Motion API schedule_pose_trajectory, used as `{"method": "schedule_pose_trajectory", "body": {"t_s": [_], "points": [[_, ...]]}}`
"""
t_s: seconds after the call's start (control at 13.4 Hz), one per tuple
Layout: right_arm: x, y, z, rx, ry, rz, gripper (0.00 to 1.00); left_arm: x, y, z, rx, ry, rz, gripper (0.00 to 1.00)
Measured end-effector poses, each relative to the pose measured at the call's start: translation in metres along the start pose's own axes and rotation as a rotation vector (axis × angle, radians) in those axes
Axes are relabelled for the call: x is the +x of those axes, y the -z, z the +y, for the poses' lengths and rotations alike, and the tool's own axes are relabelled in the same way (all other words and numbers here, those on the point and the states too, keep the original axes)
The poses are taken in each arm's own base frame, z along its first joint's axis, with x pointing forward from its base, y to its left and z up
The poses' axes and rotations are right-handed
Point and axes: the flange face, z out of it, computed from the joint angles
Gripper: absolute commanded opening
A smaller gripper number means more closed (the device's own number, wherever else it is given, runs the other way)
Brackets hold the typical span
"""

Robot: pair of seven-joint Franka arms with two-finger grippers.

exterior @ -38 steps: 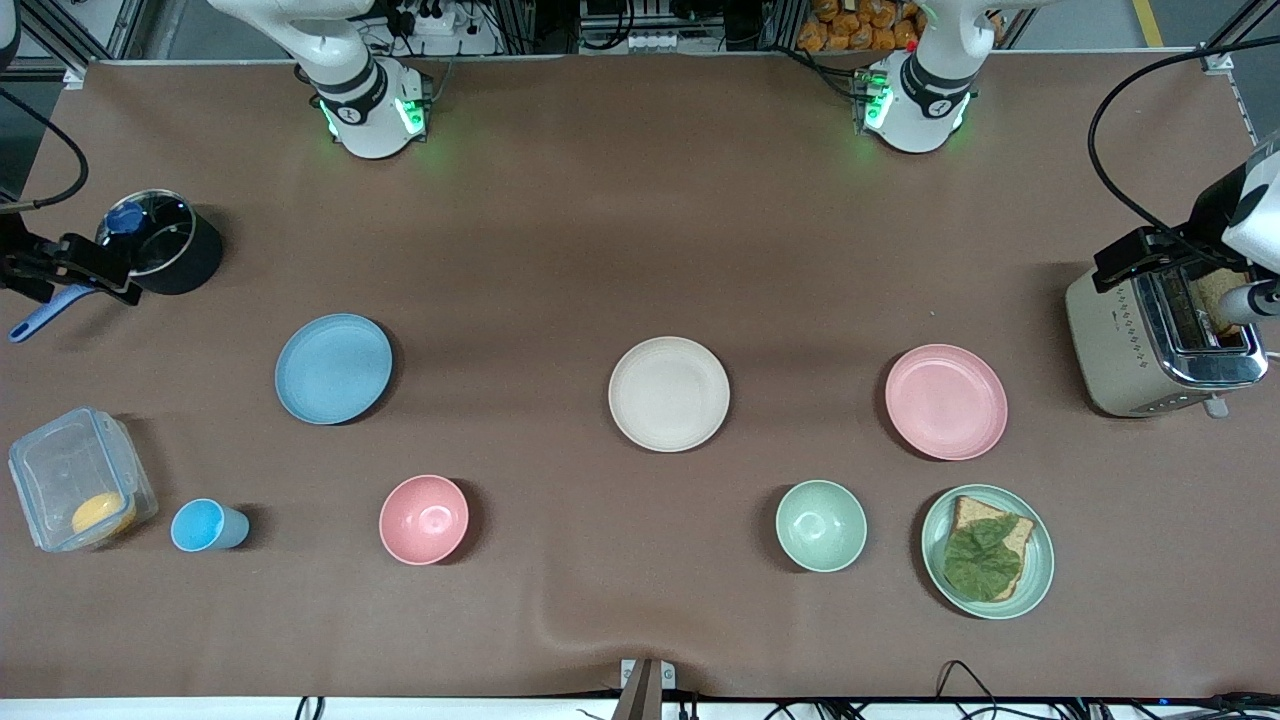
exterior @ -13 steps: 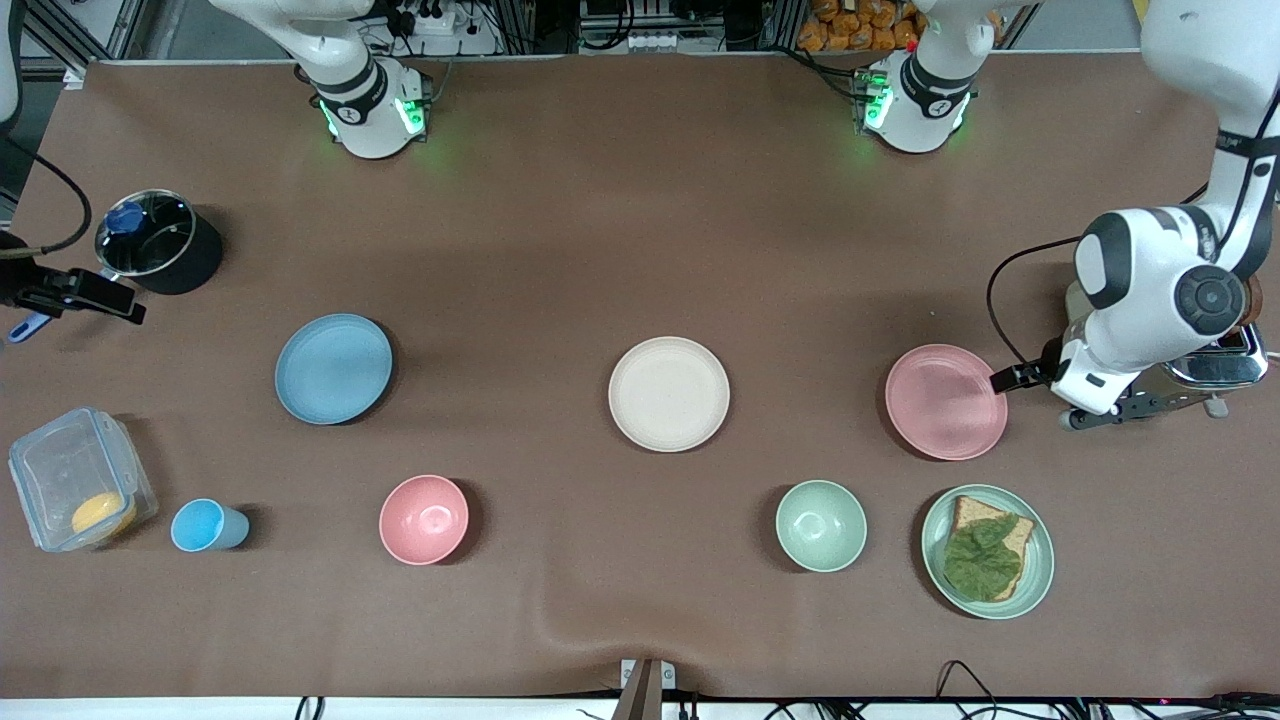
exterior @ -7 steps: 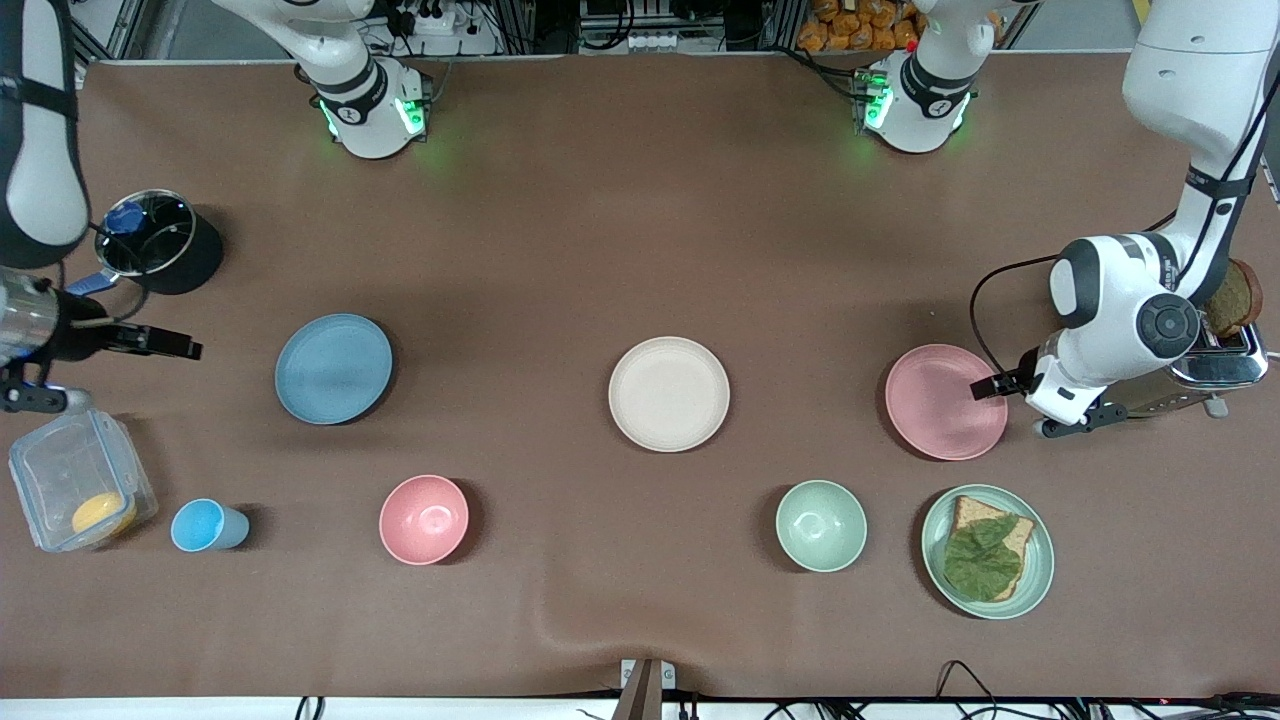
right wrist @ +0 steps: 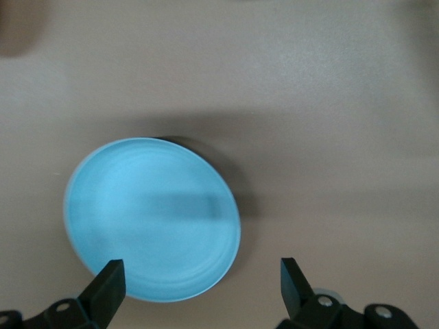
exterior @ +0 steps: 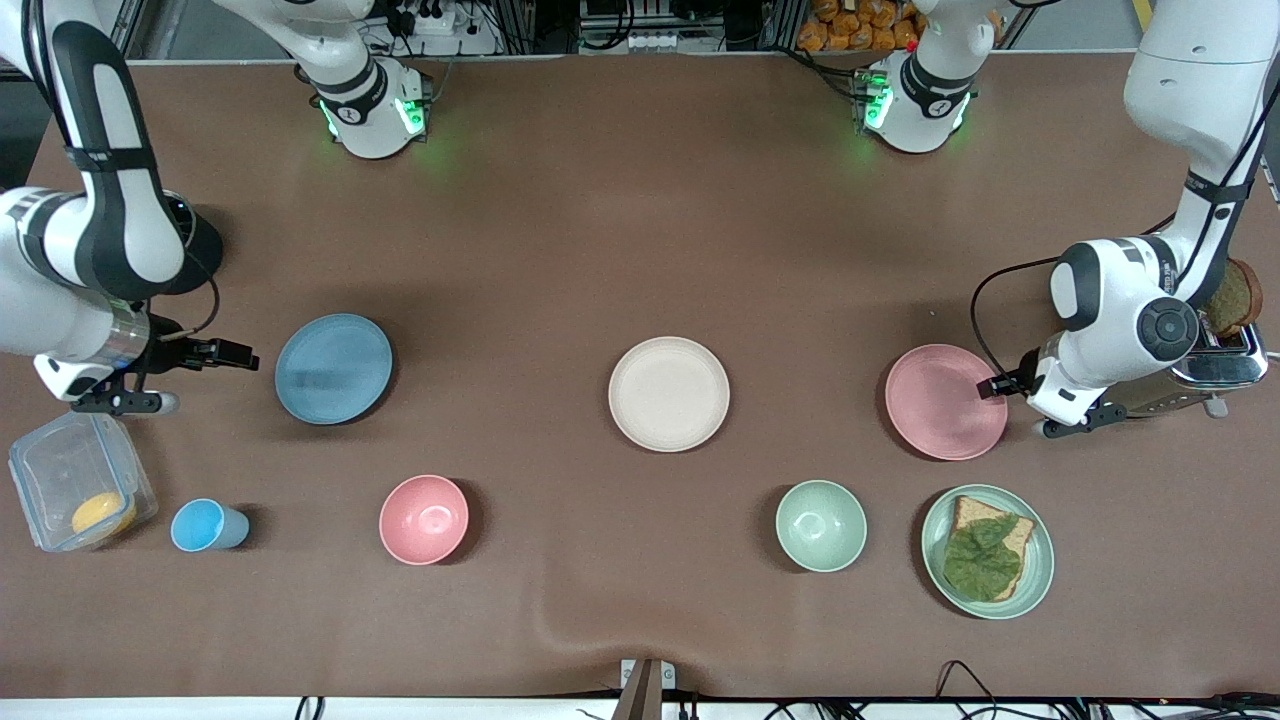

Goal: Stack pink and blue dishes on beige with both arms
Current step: 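Grasp the pink plate while the right gripper grasps the blue plate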

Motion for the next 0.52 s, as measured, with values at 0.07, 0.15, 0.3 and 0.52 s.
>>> {"method": "schedule_pose_trajectory", "body": {"t_s": [0.07,0.15,0.3,0.52], "points": [[0.000,-0.014,0.013,0.022,0.022,0.001,1.00,0.000,-0.001,0.000,0.000,0.000,-0.001,0.36],[-0.001,-0.028,0.028,0.048,0.043,0.003,1.00,0.000,-0.001,0.000,0.000,0.007,-0.001,0.30],[-0.002,-0.059,0.052,0.072,0.075,-0.002,1.00,0.000,-0.002,0.001,0.000,0.023,-0.002,0.13],[-0.001,-0.094,0.056,0.086,0.095,-0.037,1.00,0.001,0.000,0.003,-0.002,0.037,0.002,0.00]]}}
